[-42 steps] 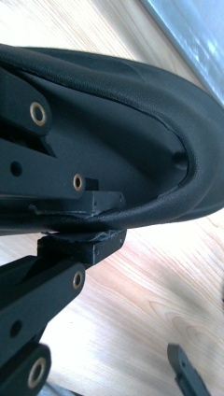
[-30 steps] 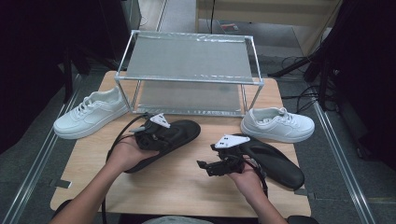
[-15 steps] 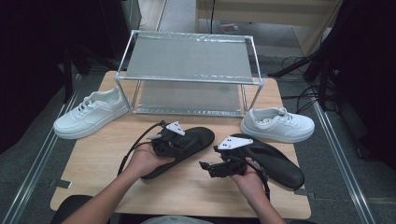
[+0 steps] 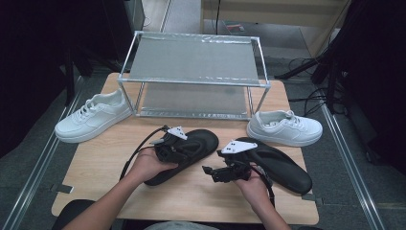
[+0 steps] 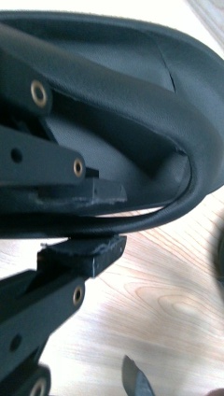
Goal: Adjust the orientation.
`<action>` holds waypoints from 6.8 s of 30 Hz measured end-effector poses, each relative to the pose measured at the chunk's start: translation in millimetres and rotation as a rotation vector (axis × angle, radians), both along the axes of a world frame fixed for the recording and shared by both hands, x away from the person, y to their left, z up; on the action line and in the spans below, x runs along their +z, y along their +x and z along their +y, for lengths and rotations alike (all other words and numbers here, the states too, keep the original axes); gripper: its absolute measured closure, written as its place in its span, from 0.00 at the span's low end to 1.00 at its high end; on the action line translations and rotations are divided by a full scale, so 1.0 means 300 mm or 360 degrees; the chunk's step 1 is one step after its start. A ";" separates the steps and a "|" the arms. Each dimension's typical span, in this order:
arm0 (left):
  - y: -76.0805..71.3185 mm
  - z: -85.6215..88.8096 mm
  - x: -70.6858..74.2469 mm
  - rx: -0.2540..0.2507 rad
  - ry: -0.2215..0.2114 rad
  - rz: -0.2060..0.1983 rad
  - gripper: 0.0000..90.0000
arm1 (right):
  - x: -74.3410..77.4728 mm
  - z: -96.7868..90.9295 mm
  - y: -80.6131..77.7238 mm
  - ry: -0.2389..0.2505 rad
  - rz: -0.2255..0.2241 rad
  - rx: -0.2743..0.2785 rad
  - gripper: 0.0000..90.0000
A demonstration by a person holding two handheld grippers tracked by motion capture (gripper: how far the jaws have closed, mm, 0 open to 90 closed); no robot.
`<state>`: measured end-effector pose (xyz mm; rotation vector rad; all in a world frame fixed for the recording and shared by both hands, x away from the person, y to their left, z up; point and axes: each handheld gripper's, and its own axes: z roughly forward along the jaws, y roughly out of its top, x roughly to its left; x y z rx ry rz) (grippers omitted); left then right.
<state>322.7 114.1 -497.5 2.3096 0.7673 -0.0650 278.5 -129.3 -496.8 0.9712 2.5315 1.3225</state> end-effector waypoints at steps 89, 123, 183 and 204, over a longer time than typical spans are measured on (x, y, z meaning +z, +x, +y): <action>-0.019 0.322 -0.050 0.0151 0.0009 0.0035 0.98 | -0.049 0.141 0.107 0.0032 0.0099 0.0076 0.99; -0.086 0.230 -0.056 0.0040 -0.0030 0.0099 0.95 | -0.040 0.119 0.157 0.0028 0.0126 -0.0043 1.00; -0.006 0.236 0.069 0.0129 -0.0129 -0.0137 0.42 | 0.091 -0.428 0.020 0.0085 -0.0085 -0.0233 0.58; 0.021 0.199 0.071 0.0082 -0.0105 -0.0150 0.42 | 0.042 -0.524 -0.022 0.0021 -0.0069 -0.0332 0.59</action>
